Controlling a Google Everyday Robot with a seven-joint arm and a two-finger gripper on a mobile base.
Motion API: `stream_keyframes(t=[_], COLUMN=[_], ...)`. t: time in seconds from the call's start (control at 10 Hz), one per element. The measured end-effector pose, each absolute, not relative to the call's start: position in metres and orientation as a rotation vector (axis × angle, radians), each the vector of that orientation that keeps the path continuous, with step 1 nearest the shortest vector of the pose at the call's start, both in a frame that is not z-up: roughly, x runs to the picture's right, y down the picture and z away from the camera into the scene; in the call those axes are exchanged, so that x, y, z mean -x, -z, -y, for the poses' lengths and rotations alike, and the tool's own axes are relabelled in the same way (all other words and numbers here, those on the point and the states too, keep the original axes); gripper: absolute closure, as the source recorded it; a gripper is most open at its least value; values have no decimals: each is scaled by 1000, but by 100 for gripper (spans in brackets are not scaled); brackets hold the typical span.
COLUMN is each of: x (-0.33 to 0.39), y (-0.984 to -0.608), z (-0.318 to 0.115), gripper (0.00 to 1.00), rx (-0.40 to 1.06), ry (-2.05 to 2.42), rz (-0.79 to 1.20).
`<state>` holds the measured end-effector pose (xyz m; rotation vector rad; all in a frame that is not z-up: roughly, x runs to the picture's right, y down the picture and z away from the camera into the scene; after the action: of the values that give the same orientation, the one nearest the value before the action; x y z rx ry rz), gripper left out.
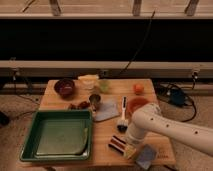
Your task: Wipe tray with eraser
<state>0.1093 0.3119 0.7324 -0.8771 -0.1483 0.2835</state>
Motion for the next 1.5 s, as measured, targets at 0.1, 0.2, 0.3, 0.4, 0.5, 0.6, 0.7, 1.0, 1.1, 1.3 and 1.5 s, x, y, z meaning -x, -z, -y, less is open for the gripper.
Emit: stream_keyframes(t=[0.1,0.2,0.3,0.4,0.5,0.6,0.7,1.0,1.1,1.3,1.5], x=[-110,-109,-106,-105,-103,-102,-101,-105,-107,-111,-111], y=[-731,-731,-732,-734,-736,-737,-738,-739,-737,-734,-728], z=[-315,-318,-319,-320,-320,-320,-320,-316,-314,-311,-304], gripper=[35,35,35,35,35,35,36,60,71,92,100], rx=[874,865,849,835,814,801,796,756,745,733,711], ry=[-290,-293,-295,-298,-300,-301,-303,-319,-316,-315,-294], rz=[144,131,124,115,102,94,89,59,56,55,62])
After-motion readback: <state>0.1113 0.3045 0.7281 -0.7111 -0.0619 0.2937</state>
